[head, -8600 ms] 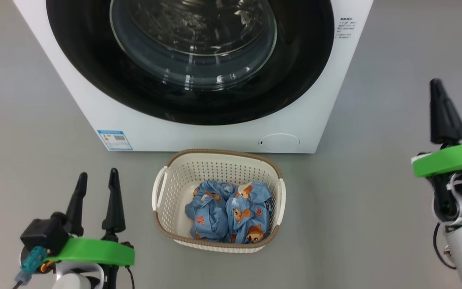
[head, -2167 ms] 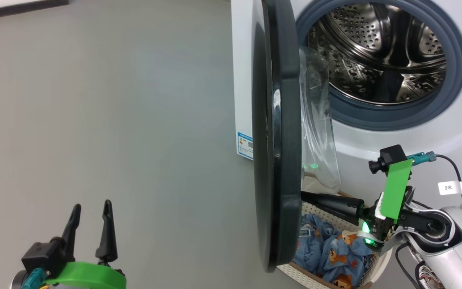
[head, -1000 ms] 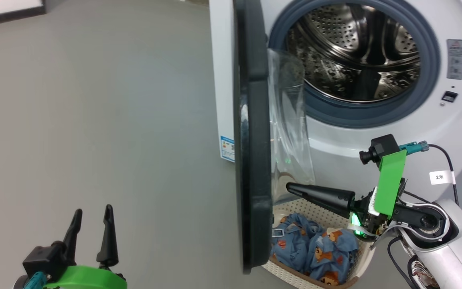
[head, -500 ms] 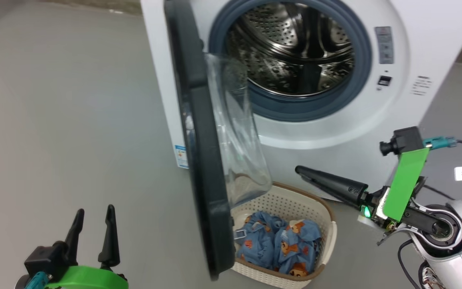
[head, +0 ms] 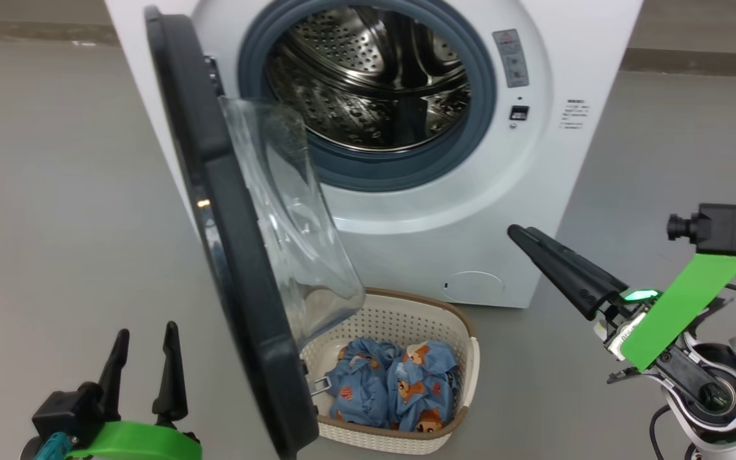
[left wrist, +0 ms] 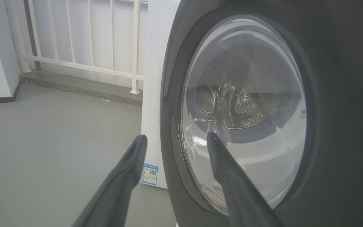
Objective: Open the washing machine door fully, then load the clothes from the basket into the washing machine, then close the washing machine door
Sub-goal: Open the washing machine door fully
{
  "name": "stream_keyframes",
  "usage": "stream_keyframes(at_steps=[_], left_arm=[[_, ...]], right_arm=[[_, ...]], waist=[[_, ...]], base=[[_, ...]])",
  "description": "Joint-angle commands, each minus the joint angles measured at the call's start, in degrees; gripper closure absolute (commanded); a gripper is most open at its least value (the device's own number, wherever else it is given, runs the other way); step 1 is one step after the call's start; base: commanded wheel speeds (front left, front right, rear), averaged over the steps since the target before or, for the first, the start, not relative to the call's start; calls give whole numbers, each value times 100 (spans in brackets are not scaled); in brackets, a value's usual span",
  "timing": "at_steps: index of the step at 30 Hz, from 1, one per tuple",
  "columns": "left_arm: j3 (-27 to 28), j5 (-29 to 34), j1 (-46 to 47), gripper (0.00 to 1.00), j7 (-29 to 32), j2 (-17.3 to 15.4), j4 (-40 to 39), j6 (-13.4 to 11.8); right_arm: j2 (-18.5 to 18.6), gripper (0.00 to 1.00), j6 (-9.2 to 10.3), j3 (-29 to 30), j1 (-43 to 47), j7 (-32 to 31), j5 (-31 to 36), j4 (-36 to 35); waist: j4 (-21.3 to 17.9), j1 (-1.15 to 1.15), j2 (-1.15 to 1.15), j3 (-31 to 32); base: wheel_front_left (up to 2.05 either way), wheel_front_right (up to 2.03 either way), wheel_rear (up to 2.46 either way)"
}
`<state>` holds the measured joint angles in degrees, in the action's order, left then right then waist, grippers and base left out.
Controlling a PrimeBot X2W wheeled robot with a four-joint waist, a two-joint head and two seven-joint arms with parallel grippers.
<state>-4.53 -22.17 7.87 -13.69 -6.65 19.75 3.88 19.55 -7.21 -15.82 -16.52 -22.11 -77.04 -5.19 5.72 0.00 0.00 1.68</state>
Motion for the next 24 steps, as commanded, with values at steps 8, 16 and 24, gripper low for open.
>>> stream_keyframes(at_steps=[8, 16, 24], left_arm=[[215, -38, 154, 0, -78, -202, -229, -65], [187, -60, 99, 0, -86, -202, -279, -106], [219, -89, -70, 0, -90, -234, -472, -186]], right_arm=[[474, 0, -28, -241, 199, 1458, 995, -92], [644, 0, -28, -292, 484, 3188, 2053, 611], [566, 0, -28, -247, 673, 3687, 2914, 1249]], waist=[[-426, 0, 0, -74], [-565, 0, 0, -101], [-714, 0, 0, -117]], base=[[0, 0, 0], [0, 0, 0], [0, 0, 0]])
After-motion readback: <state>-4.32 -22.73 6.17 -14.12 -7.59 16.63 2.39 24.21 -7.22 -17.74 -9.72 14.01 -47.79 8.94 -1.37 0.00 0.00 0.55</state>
